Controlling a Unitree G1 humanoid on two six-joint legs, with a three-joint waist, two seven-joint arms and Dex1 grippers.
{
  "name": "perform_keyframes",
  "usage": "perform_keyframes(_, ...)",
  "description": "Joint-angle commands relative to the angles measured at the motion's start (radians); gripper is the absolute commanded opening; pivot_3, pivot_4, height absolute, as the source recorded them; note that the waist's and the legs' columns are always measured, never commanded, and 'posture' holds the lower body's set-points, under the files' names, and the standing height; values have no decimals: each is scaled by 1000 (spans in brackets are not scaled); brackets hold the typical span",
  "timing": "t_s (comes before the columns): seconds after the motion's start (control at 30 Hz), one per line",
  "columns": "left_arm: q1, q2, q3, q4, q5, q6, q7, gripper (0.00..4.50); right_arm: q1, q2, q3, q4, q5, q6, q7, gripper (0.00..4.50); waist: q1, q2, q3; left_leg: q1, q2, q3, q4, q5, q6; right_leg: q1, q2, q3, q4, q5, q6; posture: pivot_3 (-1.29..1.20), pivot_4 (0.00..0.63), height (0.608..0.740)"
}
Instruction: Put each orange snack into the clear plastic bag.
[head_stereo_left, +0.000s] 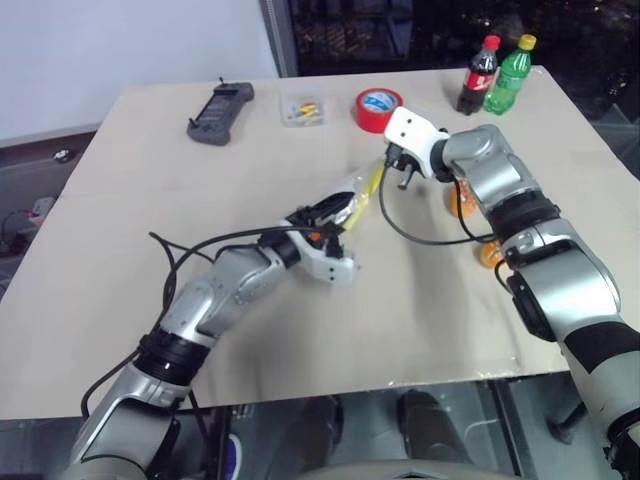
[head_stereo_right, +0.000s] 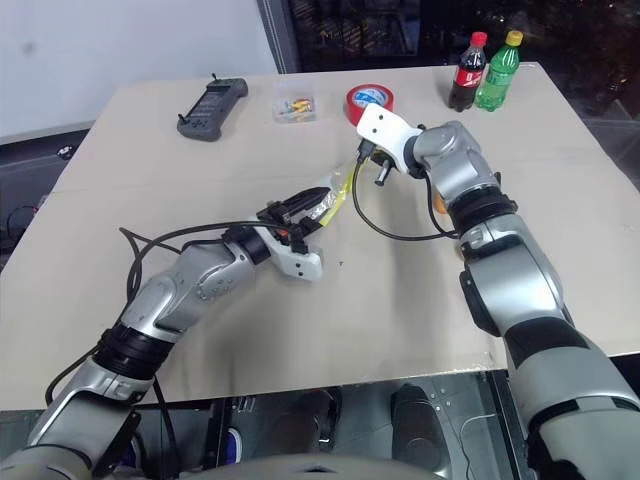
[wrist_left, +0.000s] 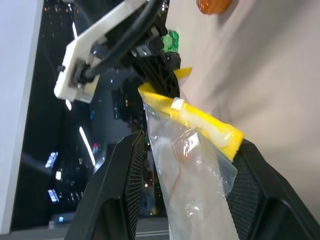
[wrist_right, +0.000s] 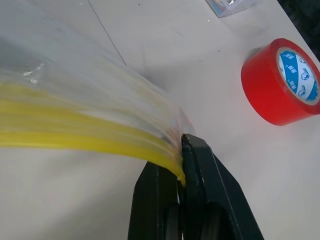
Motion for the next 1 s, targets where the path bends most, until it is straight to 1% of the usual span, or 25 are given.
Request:
perform_keyframes(0.03, -16, -9, 0, -3, 1, -18, 5, 2344, -35, -3, -18, -26, 5, -3, -5, 0, 0, 0, 0, 0, 0, 0, 0, 0, 0, 0, 0, 0, 0, 0, 0, 0, 150, 740)
perform_keyframes(0.33, 6, -22, -19, -4, -32, -47, -43, 2344, -39, -5, -25, -19, 9, 10, -10, 0, 1, 0, 0, 0, 0, 0, 4, 0, 0, 0, 0, 0, 4, 0, 0, 0, 150, 740)
perform_keyframes(0.53, -6, -38, -4, 10, -6, -5, -27, 2344, -37, -5, -22, -25, 11, 17, -5, 0, 1, 0, 0, 0, -1, 0, 8, 0, 0, 0, 0, 0, 9, 0, 0, 0, 150, 740)
perform_keyframes(0.97, -10, -31, -9, 22, 23, 1, -18, 2344, -38, -4, -20, -25, 11, 18, -1, 0, 1, 0, 0, 0, -1, 0, 10, 0, 0, 0, 1, 0, 11, 0, 0, 0, 150, 740)
perform_keyframes(1.0, -12, -33, -11, 25, 21, 1, -21, 1833, -38, -4, -20, -25, 11, 18, -1, 0, 1, 0, 0, 0, -1, 0, 10, 0, 0, 0, 1, 0, 11, 0, 0, 0, 150, 740)
